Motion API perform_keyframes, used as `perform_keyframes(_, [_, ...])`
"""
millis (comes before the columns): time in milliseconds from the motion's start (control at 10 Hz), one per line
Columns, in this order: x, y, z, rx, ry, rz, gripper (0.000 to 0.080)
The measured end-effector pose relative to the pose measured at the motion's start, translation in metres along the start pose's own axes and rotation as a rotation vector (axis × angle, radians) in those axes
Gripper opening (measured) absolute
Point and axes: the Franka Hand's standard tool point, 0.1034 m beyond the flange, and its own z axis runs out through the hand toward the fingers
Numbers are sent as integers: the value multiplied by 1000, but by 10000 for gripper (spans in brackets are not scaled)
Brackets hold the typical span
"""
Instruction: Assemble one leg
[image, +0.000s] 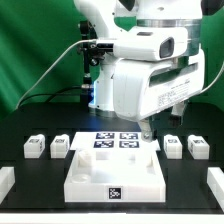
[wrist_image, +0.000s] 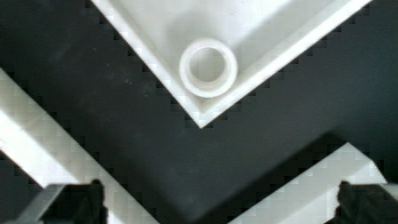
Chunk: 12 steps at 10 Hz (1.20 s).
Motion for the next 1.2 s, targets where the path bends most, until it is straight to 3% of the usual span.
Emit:
perform_keyframes(400, [-3, -1, 0, -6, 3, -73, 650])
perform_keyframes(600, [-42, -18, 9, -12, -1, -310, 650])
perform_keyframes(800, [-74, -10, 10, -31, 6, -600, 650])
perform_keyframes(900, [-81, -7, 12, -29, 5, -685, 650])
perform_keyframes(1200, [-81, -7, 12, -28, 5, -674, 650])
